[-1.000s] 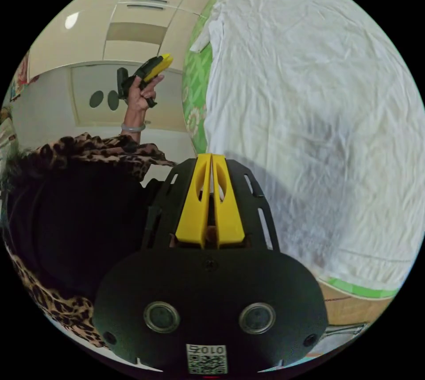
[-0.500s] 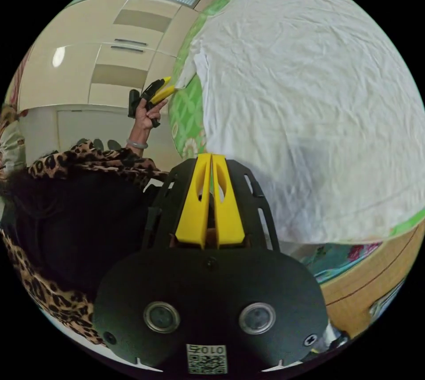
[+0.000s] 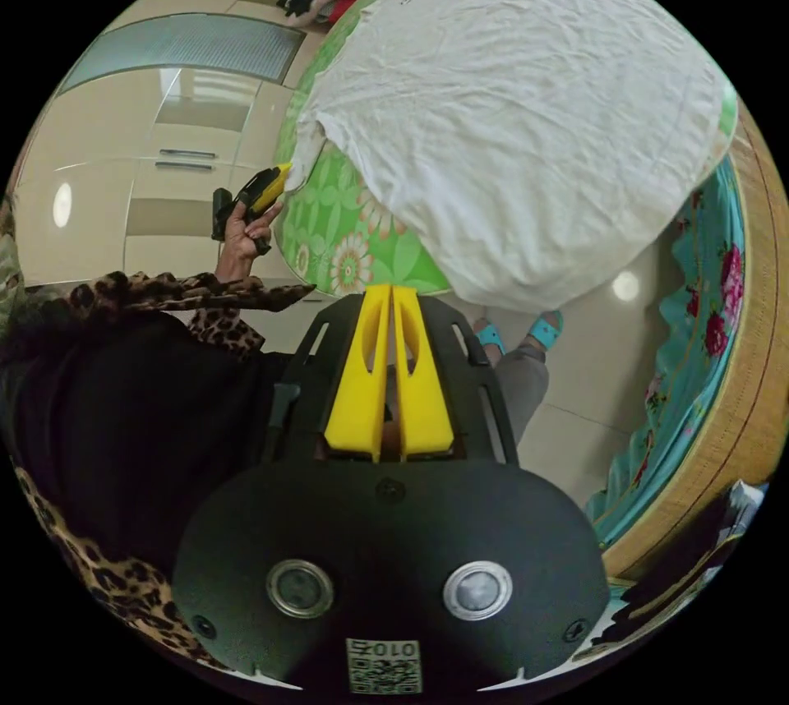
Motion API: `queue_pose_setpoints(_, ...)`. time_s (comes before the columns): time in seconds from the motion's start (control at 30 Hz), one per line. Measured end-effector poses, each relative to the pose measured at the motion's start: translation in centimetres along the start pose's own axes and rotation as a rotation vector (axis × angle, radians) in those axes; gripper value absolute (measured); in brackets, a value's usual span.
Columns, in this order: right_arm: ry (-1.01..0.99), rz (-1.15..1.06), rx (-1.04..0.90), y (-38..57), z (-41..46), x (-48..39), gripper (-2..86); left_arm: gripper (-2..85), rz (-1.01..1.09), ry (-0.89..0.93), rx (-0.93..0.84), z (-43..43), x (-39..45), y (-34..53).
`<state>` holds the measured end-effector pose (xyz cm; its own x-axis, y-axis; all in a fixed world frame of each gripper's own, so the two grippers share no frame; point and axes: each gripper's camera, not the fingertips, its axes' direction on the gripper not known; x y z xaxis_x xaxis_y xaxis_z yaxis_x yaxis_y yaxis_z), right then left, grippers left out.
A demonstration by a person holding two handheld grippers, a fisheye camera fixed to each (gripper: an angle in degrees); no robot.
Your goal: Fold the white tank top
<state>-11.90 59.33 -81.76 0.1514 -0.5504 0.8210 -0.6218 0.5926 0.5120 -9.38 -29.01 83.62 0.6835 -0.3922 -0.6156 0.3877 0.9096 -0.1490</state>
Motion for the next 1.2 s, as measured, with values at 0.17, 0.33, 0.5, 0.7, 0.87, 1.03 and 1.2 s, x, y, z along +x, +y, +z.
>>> queue_pose_setpoints(0.17,-0.033,0.158,0.078,3.7,-3.4,-1.6,4.1,0.3,0.017,0.024,-0.114,1.7,0.0,-1.6)
queue_pose_setpoints(0.33,-0.352,0.405,0.223,8.8,-4.0,2.1,11.3,-0.2,0.027,0.203,-0.041,-0.7,1.4,-2.5)
queue_pose_setpoints(0.5,-0.692,0.480,0.468,12.2,-3.0,5.9,20.1,-0.2,0.101,0.254,-0.059,-2.3,2.9,-4.6)
queue_pose_setpoints(0.7,-0.582,0.410,0.592,12.0,-2.3,3.2,21.9,-0.2,0.125,0.370,-0.152,-1.5,1.0,-8.5)
queue_pose_setpoints(0.87,-0.645,0.335,0.694,10.6,-1.2,2.8,21.8,-0.2,0.134,0.479,-0.192,-1.0,-0.2,-12.2)
queue_pose_setpoints(1.03,-0.692,0.324,0.759,11.3,0.2,-0.2,14.2,-0.2,0.191,0.460,-0.255,-0.2,1.1,-14.9)
queue_pose_setpoints(1.2,-0.663,0.295,0.922,14.0,-1.5,-3.0,4.1,-0.1,0.225,0.462,-0.304,0.7,1.9,-17.0)
